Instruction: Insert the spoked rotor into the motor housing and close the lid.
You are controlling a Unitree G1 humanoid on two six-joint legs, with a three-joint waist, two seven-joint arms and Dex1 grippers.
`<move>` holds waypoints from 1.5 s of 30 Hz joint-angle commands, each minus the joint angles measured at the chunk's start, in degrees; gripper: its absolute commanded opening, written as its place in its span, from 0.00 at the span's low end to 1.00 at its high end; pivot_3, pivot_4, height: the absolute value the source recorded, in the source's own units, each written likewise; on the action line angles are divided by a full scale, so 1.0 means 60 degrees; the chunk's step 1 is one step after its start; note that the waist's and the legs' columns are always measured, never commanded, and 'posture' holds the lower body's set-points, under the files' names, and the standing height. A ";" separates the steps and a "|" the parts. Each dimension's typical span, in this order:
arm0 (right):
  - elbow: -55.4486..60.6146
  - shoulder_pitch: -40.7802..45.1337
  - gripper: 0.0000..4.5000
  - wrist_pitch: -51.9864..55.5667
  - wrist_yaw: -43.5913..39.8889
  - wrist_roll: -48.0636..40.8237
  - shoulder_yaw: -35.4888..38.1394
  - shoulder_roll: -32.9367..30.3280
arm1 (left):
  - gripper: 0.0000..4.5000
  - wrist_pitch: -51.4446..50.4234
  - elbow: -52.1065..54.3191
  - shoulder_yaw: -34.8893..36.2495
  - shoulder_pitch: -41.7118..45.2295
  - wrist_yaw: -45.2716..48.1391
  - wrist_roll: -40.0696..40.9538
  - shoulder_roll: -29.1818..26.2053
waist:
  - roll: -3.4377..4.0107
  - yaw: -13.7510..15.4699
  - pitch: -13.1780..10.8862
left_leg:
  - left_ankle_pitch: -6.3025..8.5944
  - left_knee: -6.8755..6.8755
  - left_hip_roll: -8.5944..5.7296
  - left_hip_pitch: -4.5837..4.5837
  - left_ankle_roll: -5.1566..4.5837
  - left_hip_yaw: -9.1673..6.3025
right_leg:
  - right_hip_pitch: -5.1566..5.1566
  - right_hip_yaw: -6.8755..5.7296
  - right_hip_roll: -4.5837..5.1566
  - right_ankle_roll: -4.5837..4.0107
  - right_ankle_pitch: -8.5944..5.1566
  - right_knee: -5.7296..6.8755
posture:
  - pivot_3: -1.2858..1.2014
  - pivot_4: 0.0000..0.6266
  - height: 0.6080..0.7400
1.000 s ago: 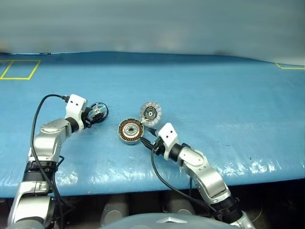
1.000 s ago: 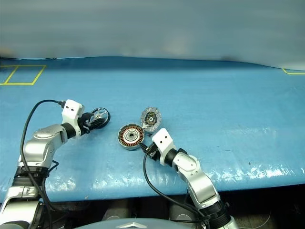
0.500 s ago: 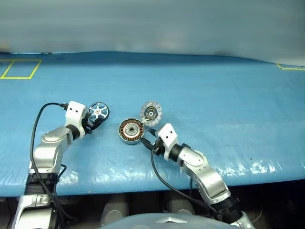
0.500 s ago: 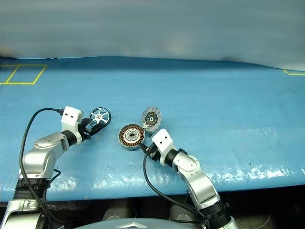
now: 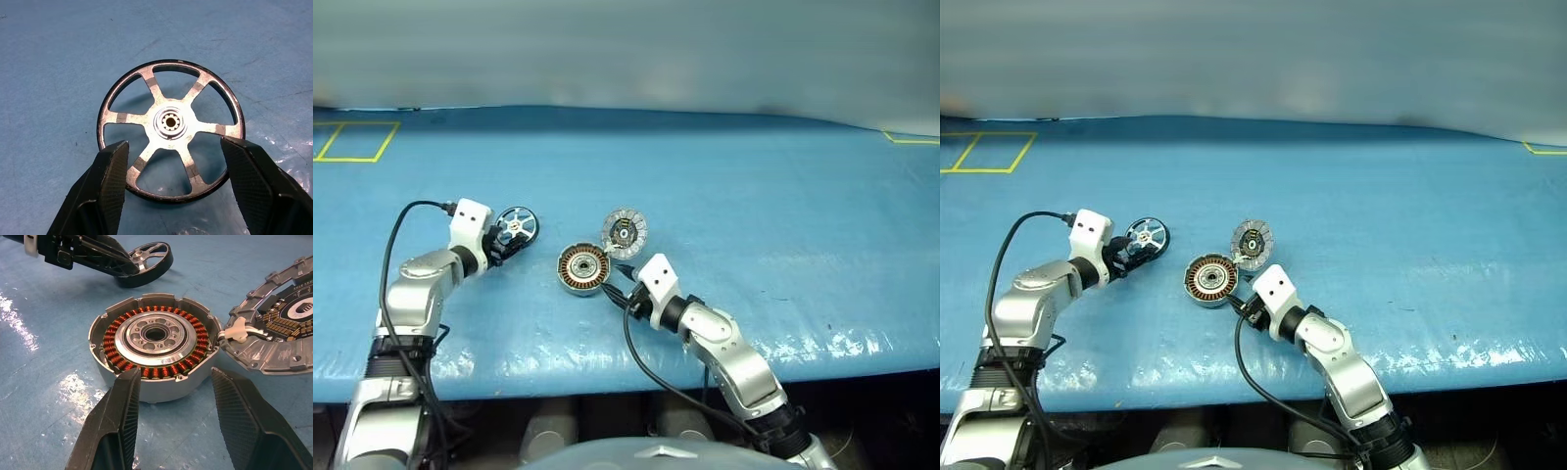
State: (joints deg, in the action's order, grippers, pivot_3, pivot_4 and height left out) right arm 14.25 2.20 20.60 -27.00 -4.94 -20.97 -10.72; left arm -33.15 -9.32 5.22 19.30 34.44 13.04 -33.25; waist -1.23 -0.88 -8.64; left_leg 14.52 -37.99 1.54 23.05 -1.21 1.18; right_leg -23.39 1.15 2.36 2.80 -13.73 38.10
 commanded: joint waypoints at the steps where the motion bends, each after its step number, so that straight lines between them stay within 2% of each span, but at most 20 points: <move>1: 0.0277 0.0016 0.53 -0.0044 0.0064 -0.0046 0.0030 0.0078 | 0.72 0.0114 -0.0324 -0.0283 0.0309 0.0422 -0.0201 -0.0271 | 0.0000 0.0002 0.0000 | 0.0000 0.0000 0.0000 0.0000 0.0000 0.0000 | 0.0000 0.0000 0.0000 0.0000 0.0000 0.0000 | 0.52 0.24 1.00; 9: 0.0275 0.0019 0.53 -0.0050 0.0147 -0.0055 0.0030 0.0099 | 0.72 0.0165 -0.0656 -0.0903 0.0527 0.1241 -0.0594 -0.0797 | 0.0000 -0.0003 0.0000 | 0.0000 0.0002 0.0001 0.0000 0.0000 0.0002 | -0.0002 0.0002 -0.0001 0.0000 0.0000 0.0000 | 0.52 0.24 1.00; 20: 0.0243 0.0057 0.53 -0.0060 0.0114 -0.0049 0.0007 0.0092 | 0.72 0.0524 -0.0670 -0.1028 0.0538 0.1472 -0.0877 -0.1022 | 0.0001 -0.0024 0.0000 | 0.0000 0.0002 0.0002 0.0000 -0.0001 0.0002 | -0.0002 0.0002 0.0000 0.0000 0.0000 0.0000 | 0.52 0.24 1.00; 24: 0.0227 0.0070 0.53 -0.0075 0.0108 -0.0044 -0.0009 0.0103 | 0.53 0.0601 -0.0666 -0.1050 0.0527 0.1506 -0.0981 -0.1063 | 0.0001 -0.0035 0.0000 | 0.0000 0.0001 0.0002 0.0000 0.0000 0.0002 | -0.0002 0.0002 -0.0002 0.0000 0.0000 0.0000 | 0.52 0.24 1.00; 41: 0.0190 0.0061 0.53 -0.0098 0.0124 -0.0042 0.0000 0.0150 | 0.53 0.0676 -0.0857 -0.1376 0.0732 0.2012 -0.1350 -0.1311 | 0.0001 -0.0058 0.0000 | 0.0000 0.0002 0.0003 0.0001 -0.0001 0.0004 | -0.0003 0.0003 -0.0004 0.0000 -0.0001 0.0001 | 0.52 0.24 1.00; 45: 0.0190 0.0061 0.53 -0.0089 0.0140 -0.0043 0.0013 0.0161 | 0.36 0.0726 -0.1042 -0.1421 0.0833 0.2093 -0.1423 -0.1348 | 0.0002 -0.0050 0.0001 | 0.0000 0.0001 0.0004 0.0000 0.0000 0.0003 | -0.0002 0.0002 -0.0004 0.0000 -0.0001 0.0001 | 0.52 0.24 1.00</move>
State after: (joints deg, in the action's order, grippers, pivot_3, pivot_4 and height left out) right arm 14.22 2.18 20.60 -26.25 -4.89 -20.97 -10.20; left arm -28.44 -14.23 -2.53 24.52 46.48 5.43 -40.71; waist -1.22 -1.18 -8.63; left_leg 14.52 -37.98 1.56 23.05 -1.21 1.20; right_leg -23.40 1.16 2.34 2.80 -13.73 38.11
